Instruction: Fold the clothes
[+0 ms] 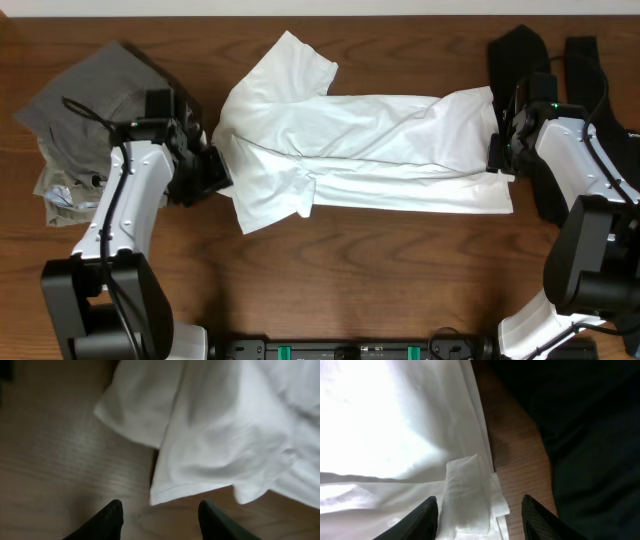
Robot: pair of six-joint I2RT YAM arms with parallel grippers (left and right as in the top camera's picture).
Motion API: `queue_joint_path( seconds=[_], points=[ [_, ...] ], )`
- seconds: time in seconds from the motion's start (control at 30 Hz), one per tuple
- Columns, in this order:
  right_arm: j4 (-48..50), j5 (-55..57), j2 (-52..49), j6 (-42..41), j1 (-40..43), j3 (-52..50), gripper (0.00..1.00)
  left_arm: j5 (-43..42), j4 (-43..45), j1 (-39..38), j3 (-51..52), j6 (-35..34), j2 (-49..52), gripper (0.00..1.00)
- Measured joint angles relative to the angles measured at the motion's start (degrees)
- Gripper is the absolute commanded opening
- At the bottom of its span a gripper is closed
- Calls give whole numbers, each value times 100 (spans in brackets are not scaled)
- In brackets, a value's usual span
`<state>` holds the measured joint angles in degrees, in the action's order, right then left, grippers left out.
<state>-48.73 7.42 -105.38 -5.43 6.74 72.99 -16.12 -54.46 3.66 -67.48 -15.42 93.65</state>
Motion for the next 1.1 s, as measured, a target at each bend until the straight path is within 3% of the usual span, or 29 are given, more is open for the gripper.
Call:
queue_joint_path(
  seconds=[0.23, 0.3, 0.37, 0.5, 0.83, 0.9, 1.0, 1.1],
  points=[
    [192, -35, 0, 61, 2, 0, 28, 0, 52, -2, 249, -2, 2, 51],
    [192, -68, 0, 70, 2, 0, 30, -2, 63, 0, 249, -2, 2, 51],
    [190, -149, 0, 87, 2, 0, 39, -2, 76, 0, 249, -2, 2, 51],
    [186, -249, 0, 157, 2, 0, 43, -2, 81, 0, 249, -2, 2, 51],
    [481, -299, 0, 168, 2, -219, 39, -2, 85, 0, 249, 0, 2, 51],
    [544, -297, 0, 181, 2, -308, 33, -2, 85, 0, 249, -2, 2, 51],
    [632, -313, 0, 219, 2, -407, 3, -2, 85, 0, 249, 0, 2, 51],
    [780, -328, 0, 190, 2, -431, 1, -2, 87, 0, 249, -2, 2, 51]
  ],
)
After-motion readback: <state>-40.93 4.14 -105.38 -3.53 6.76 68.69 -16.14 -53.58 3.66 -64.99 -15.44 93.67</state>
